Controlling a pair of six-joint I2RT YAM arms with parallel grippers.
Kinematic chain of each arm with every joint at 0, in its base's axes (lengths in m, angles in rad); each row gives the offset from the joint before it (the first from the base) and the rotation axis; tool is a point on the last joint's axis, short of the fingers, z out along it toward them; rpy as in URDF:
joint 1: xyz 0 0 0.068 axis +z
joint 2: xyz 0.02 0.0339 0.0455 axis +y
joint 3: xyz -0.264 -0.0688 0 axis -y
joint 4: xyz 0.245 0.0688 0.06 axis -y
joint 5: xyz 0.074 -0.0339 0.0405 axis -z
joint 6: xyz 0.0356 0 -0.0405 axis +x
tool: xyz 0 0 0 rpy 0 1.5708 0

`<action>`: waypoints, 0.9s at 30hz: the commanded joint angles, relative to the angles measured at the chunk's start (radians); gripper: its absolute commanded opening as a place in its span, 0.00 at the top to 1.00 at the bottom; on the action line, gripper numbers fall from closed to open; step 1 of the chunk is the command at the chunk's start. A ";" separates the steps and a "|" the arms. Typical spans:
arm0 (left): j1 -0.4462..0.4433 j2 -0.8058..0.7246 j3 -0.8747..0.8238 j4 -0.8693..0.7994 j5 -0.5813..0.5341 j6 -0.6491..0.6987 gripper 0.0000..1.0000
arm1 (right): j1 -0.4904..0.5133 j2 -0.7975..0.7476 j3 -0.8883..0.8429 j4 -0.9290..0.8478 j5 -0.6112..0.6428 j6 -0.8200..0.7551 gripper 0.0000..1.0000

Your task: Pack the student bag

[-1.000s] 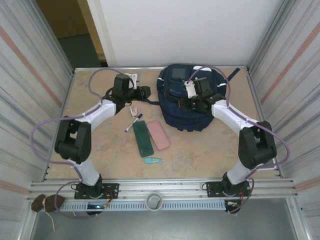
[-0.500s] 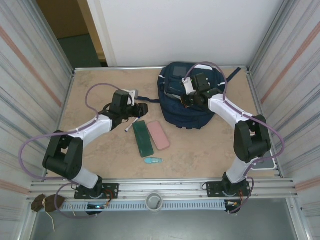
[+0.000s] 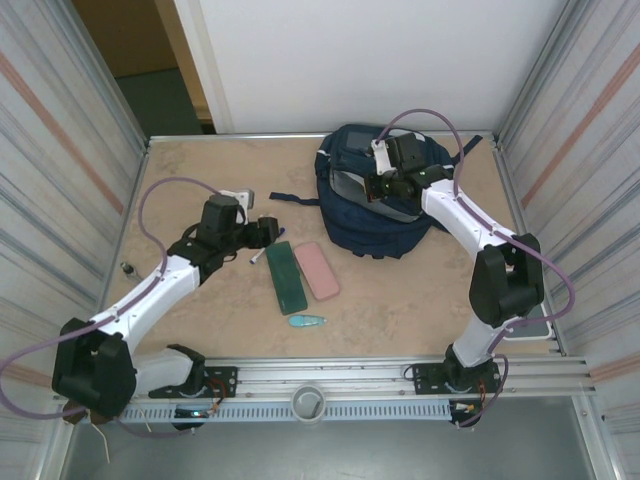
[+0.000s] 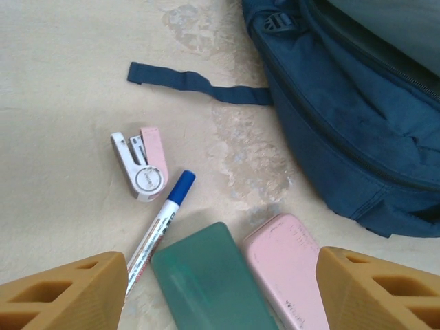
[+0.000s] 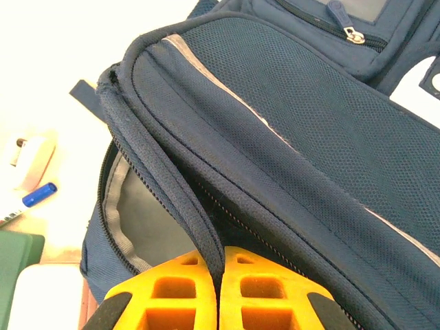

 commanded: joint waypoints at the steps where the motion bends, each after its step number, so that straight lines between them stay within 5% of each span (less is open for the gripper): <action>1: -0.004 -0.025 -0.022 -0.075 -0.028 0.019 0.27 | 0.004 -0.003 0.038 -0.023 -0.021 0.063 1.00; 16: -0.010 0.015 -0.029 -0.201 0.046 0.015 0.24 | 0.006 0.013 0.093 -0.110 -0.079 0.060 1.00; 27: -0.113 0.131 0.018 -0.249 -0.028 -0.038 0.23 | 0.021 0.045 0.091 -0.119 -0.080 0.054 1.00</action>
